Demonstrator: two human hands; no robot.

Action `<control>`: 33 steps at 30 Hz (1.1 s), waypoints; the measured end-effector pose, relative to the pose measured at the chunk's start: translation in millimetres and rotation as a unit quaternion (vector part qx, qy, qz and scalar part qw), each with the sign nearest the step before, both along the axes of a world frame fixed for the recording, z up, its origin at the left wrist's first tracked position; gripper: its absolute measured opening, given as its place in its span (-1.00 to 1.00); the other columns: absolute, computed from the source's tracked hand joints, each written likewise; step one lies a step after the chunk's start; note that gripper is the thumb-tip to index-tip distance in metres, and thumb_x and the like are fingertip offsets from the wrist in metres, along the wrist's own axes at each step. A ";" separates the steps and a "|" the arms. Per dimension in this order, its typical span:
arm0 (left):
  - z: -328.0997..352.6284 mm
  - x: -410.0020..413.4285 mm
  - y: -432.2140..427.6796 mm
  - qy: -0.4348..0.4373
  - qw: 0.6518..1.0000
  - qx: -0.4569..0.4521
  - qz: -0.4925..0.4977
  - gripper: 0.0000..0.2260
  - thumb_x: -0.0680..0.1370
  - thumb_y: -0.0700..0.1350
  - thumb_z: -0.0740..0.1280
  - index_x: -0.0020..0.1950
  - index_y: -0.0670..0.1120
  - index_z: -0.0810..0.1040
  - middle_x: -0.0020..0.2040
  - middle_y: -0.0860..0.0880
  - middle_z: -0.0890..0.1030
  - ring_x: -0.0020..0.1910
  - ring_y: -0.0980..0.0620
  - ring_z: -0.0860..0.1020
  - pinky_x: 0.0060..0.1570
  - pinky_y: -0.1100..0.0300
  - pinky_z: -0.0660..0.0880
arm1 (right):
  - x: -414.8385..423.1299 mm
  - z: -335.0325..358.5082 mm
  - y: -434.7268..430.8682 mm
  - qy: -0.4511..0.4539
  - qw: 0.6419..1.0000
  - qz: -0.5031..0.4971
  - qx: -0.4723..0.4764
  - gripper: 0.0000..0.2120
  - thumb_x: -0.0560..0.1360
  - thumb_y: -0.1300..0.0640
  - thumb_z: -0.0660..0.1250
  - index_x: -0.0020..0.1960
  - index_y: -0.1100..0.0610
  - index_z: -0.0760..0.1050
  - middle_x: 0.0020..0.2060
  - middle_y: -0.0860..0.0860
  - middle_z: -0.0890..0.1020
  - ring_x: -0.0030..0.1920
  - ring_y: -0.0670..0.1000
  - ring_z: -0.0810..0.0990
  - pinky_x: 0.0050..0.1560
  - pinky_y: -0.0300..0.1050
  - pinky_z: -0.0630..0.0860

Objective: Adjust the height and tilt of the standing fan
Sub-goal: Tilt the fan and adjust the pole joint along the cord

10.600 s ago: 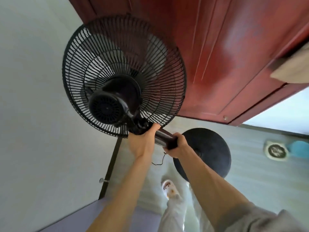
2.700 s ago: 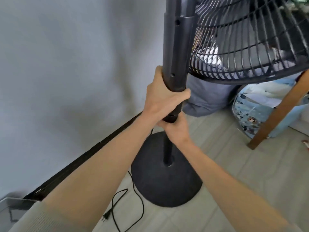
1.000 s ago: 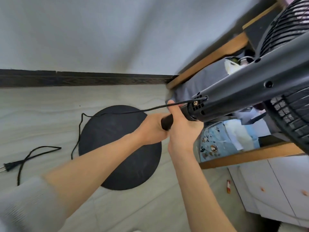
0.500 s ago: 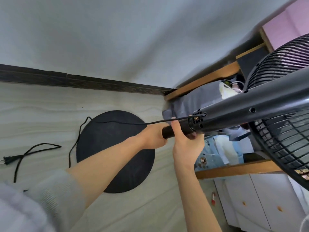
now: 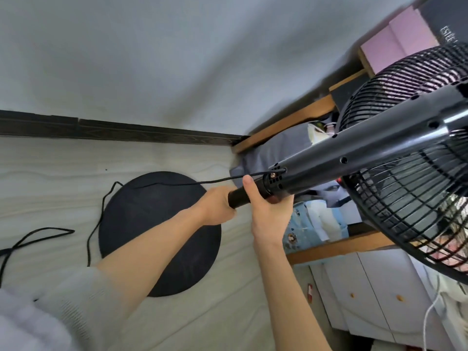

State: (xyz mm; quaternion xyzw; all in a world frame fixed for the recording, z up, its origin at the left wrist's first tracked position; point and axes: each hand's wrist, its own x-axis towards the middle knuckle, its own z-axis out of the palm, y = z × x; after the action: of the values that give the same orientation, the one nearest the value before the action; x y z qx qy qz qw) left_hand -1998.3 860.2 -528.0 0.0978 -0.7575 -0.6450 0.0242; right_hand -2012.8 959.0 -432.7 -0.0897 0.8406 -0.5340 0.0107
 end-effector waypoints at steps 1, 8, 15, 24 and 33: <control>-0.5 -0.6 0.0 -0.003 1.000 0.001 0.000 -0.84 0.46 -0.32 0.33 0.00 -0.16 0.56 -0.16 -0.07 0.65 -0.15 -0.06 0.59 -0.13 0.05 0.52 | 5.9 -1.2 -1.4 0.029 0.999 -0.034 0.007 -0.43 0.28 -0.07 0.65 0.21 -0.06 0.52 0.04 -0.18 0.69 0.06 -0.29 0.64 0.01 -0.48 0.50; 1.1 1.6 -3.0 -0.006 1.000 0.002 0.001 -0.79 0.43 -0.33 0.37 -0.19 -0.03 0.46 -0.27 0.05 0.54 -0.29 0.13 0.49 -0.32 0.22 0.35 | 6.2 3.8 9.7 0.055 0.996 0.009 0.066 -0.61 0.32 -0.10 0.61 0.08 -0.07 0.59 -0.10 -0.21 0.73 -0.06 -0.30 0.67 -0.10 -0.49 0.50; 4.9 0.1 -5.0 -0.027 1.000 -0.001 -0.004 -0.69 0.41 -0.31 0.42 -0.26 0.06 0.40 -0.29 0.07 0.51 -0.31 0.11 0.48 -0.32 0.17 0.35 | -18.7 35.9 28.2 -0.056 0.986 0.154 0.040 -0.75 0.36 0.23 0.61 -0.01 0.06 0.67 -0.06 -0.06 0.76 0.00 -0.11 0.72 -0.05 -0.35 0.57; -4.0 -2.7 -5.0 -0.015 1.000 -0.011 -0.012 -0.85 0.43 -0.33 0.39 -0.23 -0.12 0.49 -0.32 0.12 0.55 -0.32 0.11 0.48 -0.33 0.23 0.36 | -13.4 0.5 -14.5 -0.132 0.978 0.104 -0.121 -0.67 0.24 0.45 0.43 -0.31 0.01 0.65 -0.33 -0.11 0.66 -0.24 -0.14 0.65 -0.18 -0.27 0.56; -3.4 -7.3 -4.3 0.002 1.000 -0.003 -0.008 -0.77 0.43 -0.31 0.37 0.03 -0.08 0.61 -0.13 -0.02 0.67 -0.13 0.00 0.62 -0.17 0.15 0.53 | -0.6 -9.2 -8.1 -0.037 0.996 0.046 -0.071 -0.64 0.44 0.34 0.52 0.15 0.09 0.53 -0.01 -0.11 0.71 0.03 -0.16 0.68 0.02 -0.30 0.57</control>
State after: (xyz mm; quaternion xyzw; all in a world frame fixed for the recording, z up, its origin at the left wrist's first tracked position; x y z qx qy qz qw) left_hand -2005.5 855.9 -531.5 0.0903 -0.7599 -0.6433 0.0209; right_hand -2013.4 950.9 -441.9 -0.1095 0.7946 -0.5941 0.0601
